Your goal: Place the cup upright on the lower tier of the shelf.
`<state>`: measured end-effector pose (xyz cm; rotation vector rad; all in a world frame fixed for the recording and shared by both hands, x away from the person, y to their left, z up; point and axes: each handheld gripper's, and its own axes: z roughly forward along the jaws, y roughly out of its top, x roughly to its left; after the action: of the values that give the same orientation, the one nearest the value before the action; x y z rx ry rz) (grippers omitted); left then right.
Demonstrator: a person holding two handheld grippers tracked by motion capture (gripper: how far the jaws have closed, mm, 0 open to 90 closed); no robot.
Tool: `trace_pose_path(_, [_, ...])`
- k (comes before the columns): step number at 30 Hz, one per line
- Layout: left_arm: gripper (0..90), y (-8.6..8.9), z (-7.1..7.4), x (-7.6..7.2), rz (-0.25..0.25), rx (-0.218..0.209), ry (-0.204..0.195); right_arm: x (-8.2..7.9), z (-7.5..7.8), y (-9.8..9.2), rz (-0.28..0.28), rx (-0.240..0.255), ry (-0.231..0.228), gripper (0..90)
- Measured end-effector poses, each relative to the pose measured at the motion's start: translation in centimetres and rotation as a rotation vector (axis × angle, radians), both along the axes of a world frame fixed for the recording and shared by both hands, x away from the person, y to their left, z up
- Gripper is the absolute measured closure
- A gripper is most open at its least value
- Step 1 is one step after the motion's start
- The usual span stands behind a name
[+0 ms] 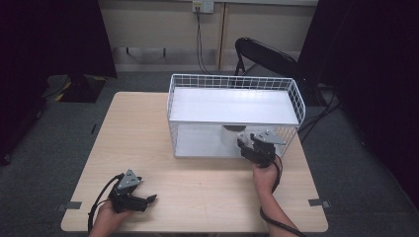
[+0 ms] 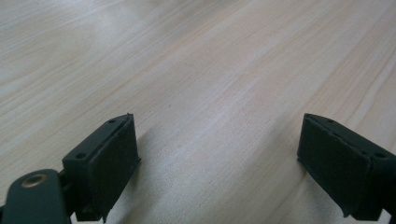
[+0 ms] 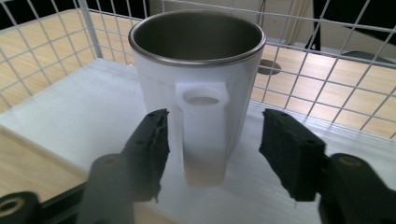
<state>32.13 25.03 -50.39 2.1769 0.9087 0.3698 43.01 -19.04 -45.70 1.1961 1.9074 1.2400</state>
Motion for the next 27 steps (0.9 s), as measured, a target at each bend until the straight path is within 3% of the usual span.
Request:
trace_pose_path(4, [11.6, 0.0, 0.0, 0.0, 0.001, 0.0, 0.0, -0.3, 0.0, -0.2, 0.022, 0.014, 0.034, 33.8])
trace_pose_path(7, [11.5, 0.0, 0.0, 0.0, 0.0, 0.0, 0.0, -0.5, 0.1, -0.2, 0.039, -0.005, 0.035, 31.5])
trace_pose_path(16, [11.3, 0.0, 0.0, 0.0, 0.002, 0.0, -0.001, -1.1, 0.4, -0.5, 0.057, 0.013, 0.077, 21.8])
trace_pose_path(23, [11.1, 0.0, 0.0, 0.0, 0.001, 0.001, -0.001, -1.7, 0.7, -0.9, 0.082, 0.028, 0.075, 15.1])
trace_pose_path(27, [11.1, -0.1, 0.0, 0.0, 0.004, -0.002, -0.001, -1.9, 0.6, -1.0, 0.08, 0.007, 0.076, 14.9])
